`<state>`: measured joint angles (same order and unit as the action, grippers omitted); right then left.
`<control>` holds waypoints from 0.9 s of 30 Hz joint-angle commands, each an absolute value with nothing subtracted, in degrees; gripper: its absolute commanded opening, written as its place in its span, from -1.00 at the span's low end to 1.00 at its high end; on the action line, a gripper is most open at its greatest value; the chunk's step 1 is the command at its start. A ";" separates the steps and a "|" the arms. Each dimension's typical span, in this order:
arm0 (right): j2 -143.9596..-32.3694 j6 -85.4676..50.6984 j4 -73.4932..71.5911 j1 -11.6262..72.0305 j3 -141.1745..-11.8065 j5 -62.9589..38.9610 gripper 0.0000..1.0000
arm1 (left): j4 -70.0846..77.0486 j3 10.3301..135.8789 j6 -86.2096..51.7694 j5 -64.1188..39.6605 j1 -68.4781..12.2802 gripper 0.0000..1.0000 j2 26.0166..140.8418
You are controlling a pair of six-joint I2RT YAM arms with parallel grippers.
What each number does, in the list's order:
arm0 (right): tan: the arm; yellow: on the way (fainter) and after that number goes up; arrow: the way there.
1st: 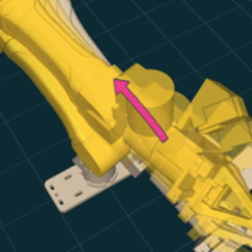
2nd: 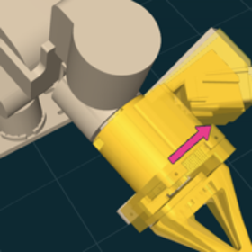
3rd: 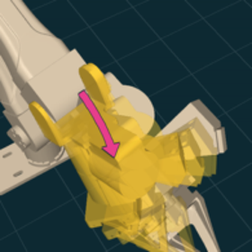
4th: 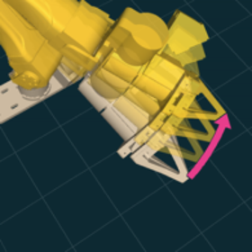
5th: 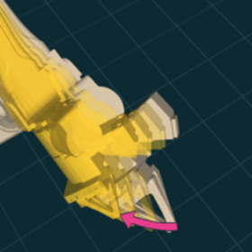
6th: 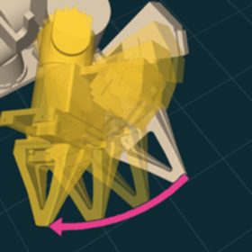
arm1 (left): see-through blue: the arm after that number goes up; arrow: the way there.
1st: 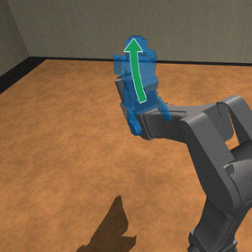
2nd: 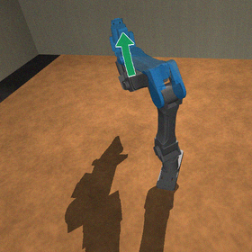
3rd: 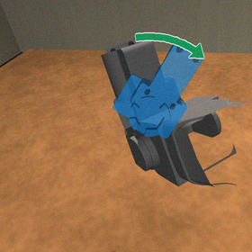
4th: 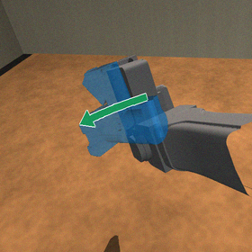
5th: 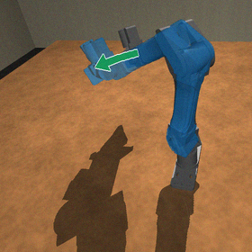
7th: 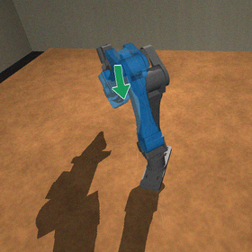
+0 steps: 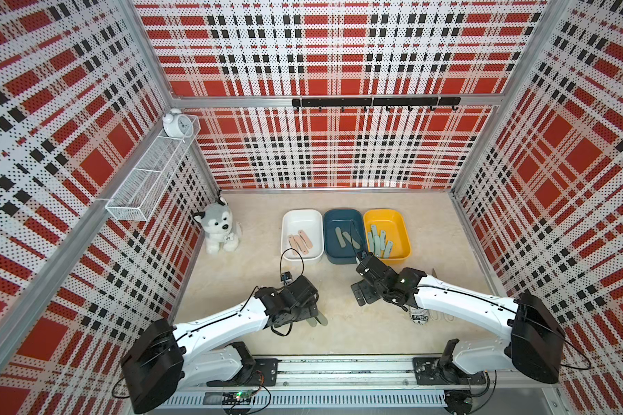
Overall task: Place the fruit knives into the storage box by color
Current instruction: Pick up the fruit knife from the center of the board.
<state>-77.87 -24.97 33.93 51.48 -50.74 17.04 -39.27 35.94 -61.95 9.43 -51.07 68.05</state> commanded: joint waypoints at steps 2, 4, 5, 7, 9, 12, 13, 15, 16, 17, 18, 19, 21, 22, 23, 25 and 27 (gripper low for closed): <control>-77.04 -23.67 32.55 49.93 -50.05 17.67 1.00 | -39.04 38.44 -62.95 10.51 -52.94 0.97 72.52; -76.92 -23.21 32.43 49.37 -49.66 17.38 1.00 | -39.02 38.58 -63.20 10.38 -53.78 0.97 74.28; -76.77 -22.98 32.10 49.07 -49.40 17.25 1.00 | -39.02 38.43 -63.45 10.42 -54.14 0.97 74.92; -76.47 -22.65 31.46 48.52 -48.74 16.63 1.00 | -39.02 37.99 -63.85 10.78 -54.70 0.98 75.60; -76.38 -22.53 31.01 48.18 -48.25 16.27 1.00 | -39.03 37.46 -64.31 11.02 -54.94 0.82 75.90; -76.55 -22.53 30.48 47.91 -47.88 15.79 1.00 | -38.94 37.18 -64.60 11.64 -55.18 0.74 76.18; -76.61 -22.52 30.29 47.90 -47.75 15.65 1.00 | -38.94 37.15 -64.57 11.75 -55.32 0.73 76.46; -76.79 -22.48 30.28 47.81 -47.86 15.65 1.00 | -39.01 37.26 -64.51 11.62 -55.60 0.72 76.97; -76.82 -22.49 30.31 47.81 -47.81 15.70 1.00 | -39.09 37.29 -64.68 11.61 -55.93 0.72 77.19; -76.82 -22.34 30.32 47.74 -47.82 15.68 1.00 | -39.22 37.20 -65.00 11.74 -56.37 0.70 77.18; -76.74 -22.30 30.37 47.68 -47.81 15.71 1.00 | -39.27 37.18 -65.26 11.70 -56.69 0.68 77.18; -76.73 -22.24 30.36 47.57 -47.79 15.65 1.00 | -39.29 36.97 -65.47 11.78 -56.94 0.66 77.15; -76.73 -22.15 30.47 47.42 -47.96 15.69 1.00 | -39.20 36.33 -66.04 11.91 -57.35 0.59 76.97; -76.73 -22.06 30.49 47.42 -47.99 15.56 1.00 | -39.20 35.98 -66.26 12.08 -57.39 0.53 77.04; -76.81 -22.01 30.44 47.38 -48.12 15.54 1.00 | -39.13 35.73 -66.43 12.13 -57.39 0.47 77.12; -77.03 -21.97 30.46 47.37 -48.38 15.40 1.00 | -39.16 35.46 -66.40 12.23 -57.51 0.39 77.26; -77.33 -21.87 30.67 47.37 -48.77 15.38 1.00 | -39.13 35.17 -66.31 12.22 -57.74 0.29 77.34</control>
<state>-77.73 -22.20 31.35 47.79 -47.99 15.57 -39.03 35.90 -65.71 11.05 -57.12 76.90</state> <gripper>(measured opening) 0.998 0.657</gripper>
